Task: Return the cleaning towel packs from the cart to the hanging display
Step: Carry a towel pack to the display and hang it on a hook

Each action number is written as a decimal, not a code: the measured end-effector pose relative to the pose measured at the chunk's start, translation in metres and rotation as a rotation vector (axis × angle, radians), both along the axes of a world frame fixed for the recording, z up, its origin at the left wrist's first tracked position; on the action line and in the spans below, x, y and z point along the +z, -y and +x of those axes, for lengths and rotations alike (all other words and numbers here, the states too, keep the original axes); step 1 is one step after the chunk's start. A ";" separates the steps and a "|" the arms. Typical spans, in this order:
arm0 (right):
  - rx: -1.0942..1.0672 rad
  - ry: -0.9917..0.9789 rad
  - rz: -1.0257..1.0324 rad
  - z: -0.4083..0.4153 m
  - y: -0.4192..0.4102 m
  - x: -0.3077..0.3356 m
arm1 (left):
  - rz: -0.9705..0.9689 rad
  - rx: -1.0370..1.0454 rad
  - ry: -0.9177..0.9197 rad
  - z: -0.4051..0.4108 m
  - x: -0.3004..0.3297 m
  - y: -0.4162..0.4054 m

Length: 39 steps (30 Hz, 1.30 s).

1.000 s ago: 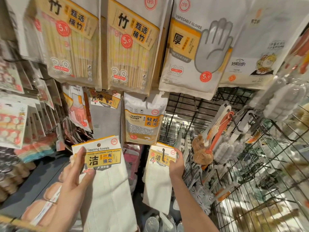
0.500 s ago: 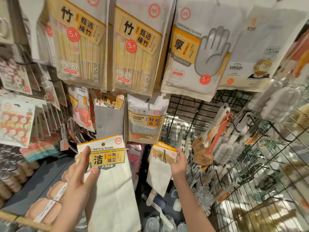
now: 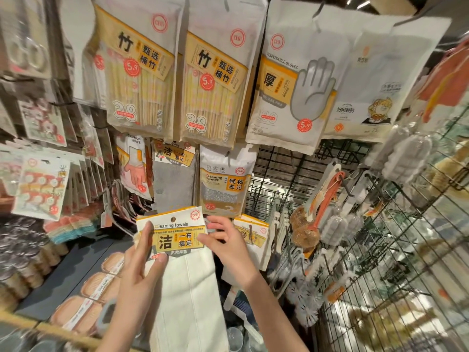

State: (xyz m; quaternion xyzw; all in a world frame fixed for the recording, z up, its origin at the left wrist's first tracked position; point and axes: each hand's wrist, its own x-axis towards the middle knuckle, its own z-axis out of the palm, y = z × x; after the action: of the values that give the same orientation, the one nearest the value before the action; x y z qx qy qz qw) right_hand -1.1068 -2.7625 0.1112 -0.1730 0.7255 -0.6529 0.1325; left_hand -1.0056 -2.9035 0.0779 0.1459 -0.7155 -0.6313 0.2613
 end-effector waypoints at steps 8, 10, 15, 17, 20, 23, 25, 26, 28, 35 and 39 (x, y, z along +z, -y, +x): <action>-0.088 -0.076 -0.020 0.020 0.003 0.009 | 0.002 -0.036 -0.058 0.007 0.007 -0.007; -0.101 -0.069 -0.044 0.022 0.002 0.007 | 0.018 -0.049 -0.054 0.009 0.010 -0.010; -0.102 0.001 -0.106 0.022 -0.005 0.006 | 0.067 -0.043 -0.035 0.010 0.011 -0.014; -0.102 0.001 -0.119 0.021 -0.010 0.006 | 0.079 -0.042 -0.038 0.008 0.011 -0.016; -0.125 0.008 -0.120 0.021 -0.017 0.002 | 0.080 -0.041 -0.029 0.004 0.007 -0.019; -0.164 0.024 -0.126 0.020 -0.025 -0.004 | 0.075 -0.057 -0.004 0.000 0.003 -0.022; -0.173 0.050 -0.145 0.017 -0.032 -0.007 | 0.068 -0.067 0.003 -0.003 0.003 -0.024; -0.174 0.068 -0.161 0.015 -0.036 -0.009 | 0.074 -0.067 -0.004 -0.003 0.004 -0.024; -0.178 0.112 -0.188 0.012 -0.046 -0.014 | 0.090 -0.065 -0.010 -0.006 0.005 -0.024; -0.311 0.188 -0.165 0.001 -0.080 -0.059 | 0.061 -0.057 -0.022 -0.012 0.004 -0.018; -0.486 0.192 -0.089 -0.014 -0.086 -0.085 | 0.074 -0.040 -0.026 -0.017 0.004 -0.010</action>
State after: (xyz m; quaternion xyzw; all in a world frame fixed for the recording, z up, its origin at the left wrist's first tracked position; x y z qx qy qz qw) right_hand -1.1210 -2.6768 0.0261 0.0636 0.7004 -0.7102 0.0323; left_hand -1.0228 -2.8932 0.0823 0.1330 -0.6909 -0.6644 0.2520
